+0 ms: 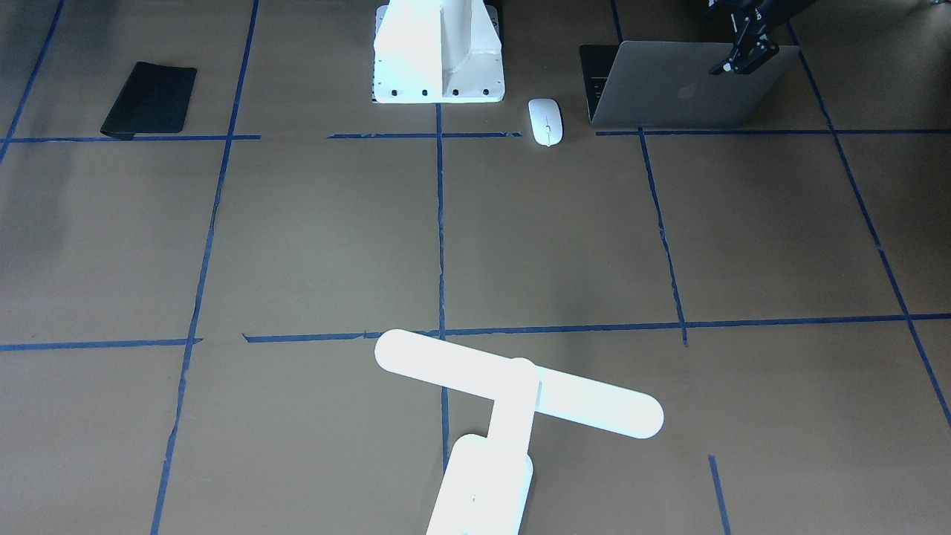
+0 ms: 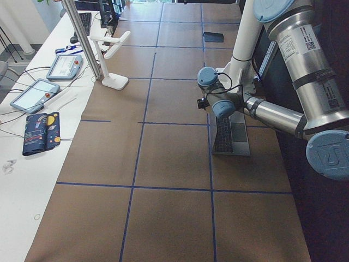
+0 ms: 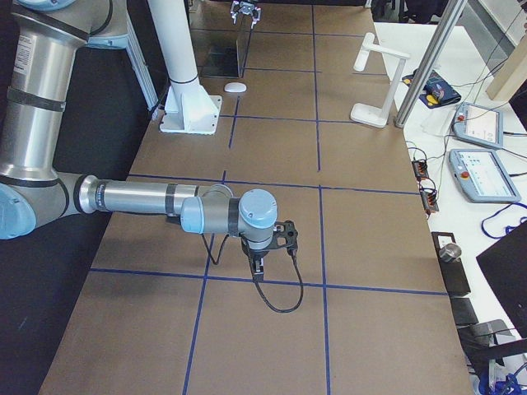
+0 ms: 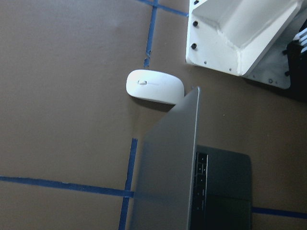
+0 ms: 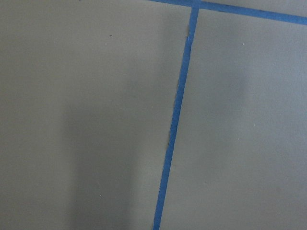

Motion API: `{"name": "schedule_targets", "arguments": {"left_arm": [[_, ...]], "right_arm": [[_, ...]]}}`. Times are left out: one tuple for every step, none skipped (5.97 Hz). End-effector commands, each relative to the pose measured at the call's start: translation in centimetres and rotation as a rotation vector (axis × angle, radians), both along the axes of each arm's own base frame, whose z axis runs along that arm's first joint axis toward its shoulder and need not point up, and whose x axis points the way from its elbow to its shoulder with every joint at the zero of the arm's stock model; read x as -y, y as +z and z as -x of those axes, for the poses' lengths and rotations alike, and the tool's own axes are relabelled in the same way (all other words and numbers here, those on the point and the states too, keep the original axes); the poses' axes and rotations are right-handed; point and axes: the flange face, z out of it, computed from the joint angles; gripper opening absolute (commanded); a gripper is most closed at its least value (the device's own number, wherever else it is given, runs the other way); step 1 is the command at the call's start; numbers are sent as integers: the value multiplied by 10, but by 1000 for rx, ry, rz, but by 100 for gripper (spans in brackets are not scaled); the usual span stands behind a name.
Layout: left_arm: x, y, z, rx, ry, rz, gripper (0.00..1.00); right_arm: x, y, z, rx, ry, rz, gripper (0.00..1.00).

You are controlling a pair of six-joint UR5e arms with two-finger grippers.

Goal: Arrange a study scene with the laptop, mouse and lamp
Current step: 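Reach the left gripper down to the closed laptop's lid edge and grasp it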

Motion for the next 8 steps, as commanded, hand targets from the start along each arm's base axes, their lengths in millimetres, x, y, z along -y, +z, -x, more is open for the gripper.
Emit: {"name": "schedule_targets", "arguments": {"left_arm": [[2,19,-11,39,-1,0,94],[3,19,-12,39,1,3,74],[4,19,-13,37,4,6,34],[6,20,-11,38,-4,5,6],[7,18,-11,32,-5,1,1],[8,16,-11,29,-8,-2,0],[15,13,-7,19,-32,-11,0],[23,9,0,8,-63,-21,0]], "right_arm": [[1,0,0,0,0,0,100],[0,0,0,0,0,2,100],[0,0,0,0,0,2,100],[0,0,0,0,0,2,100],[0,0,0,0,0,2,100],[-1,2,0,1,0,6,100],[0,1,0,1,0,5,100],[0,1,0,1,1,4,100]]}}
